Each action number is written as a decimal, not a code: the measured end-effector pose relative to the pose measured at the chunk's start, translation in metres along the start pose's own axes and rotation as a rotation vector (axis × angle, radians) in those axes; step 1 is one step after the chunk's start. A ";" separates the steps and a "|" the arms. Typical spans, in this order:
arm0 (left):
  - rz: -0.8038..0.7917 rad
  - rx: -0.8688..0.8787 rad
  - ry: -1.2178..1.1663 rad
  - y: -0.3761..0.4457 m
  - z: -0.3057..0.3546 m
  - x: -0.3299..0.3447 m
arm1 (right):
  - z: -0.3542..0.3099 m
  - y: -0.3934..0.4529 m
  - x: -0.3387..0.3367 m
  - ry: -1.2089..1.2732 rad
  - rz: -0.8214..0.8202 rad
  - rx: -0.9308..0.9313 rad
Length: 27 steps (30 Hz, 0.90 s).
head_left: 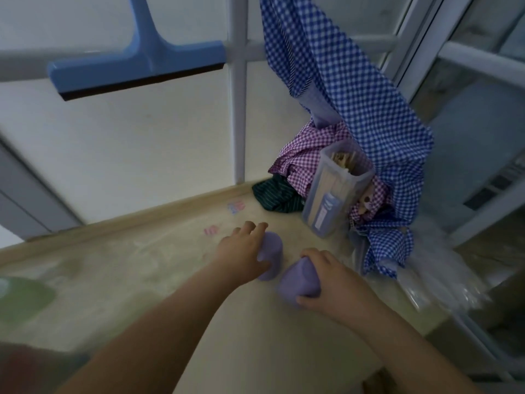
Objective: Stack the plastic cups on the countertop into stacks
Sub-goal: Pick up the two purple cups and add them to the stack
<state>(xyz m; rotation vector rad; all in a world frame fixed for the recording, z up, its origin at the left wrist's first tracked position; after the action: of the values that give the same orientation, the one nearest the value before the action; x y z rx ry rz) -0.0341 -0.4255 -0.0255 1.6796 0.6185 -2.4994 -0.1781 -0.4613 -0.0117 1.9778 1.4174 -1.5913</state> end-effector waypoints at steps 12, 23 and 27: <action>-0.068 -0.137 -0.034 -0.009 0.000 0.002 | -0.001 0.013 -0.013 -0.018 -0.106 -0.084; 0.398 -0.263 0.023 -0.249 -0.042 -0.254 | -0.256 -0.019 -0.131 -0.140 0.002 -0.549; 0.560 -0.294 -0.011 -0.349 -0.066 -0.313 | -0.355 -0.068 -0.169 -0.129 0.091 -0.719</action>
<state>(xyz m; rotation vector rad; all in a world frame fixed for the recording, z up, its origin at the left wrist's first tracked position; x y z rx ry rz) 0.0529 -0.1328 0.3362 1.4740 0.4121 -1.9216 -0.0009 -0.2736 0.2925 1.4574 1.5307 -0.9474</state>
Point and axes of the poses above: each hand's wrist, its own y-axis towards the middle knuckle, its own x-axis out of the palm, z = x × y, the point moved 10 cm from there along y, towards the middle knuckle, and after that the axes turned 10 degrees about -z, right-handed, at the moved point
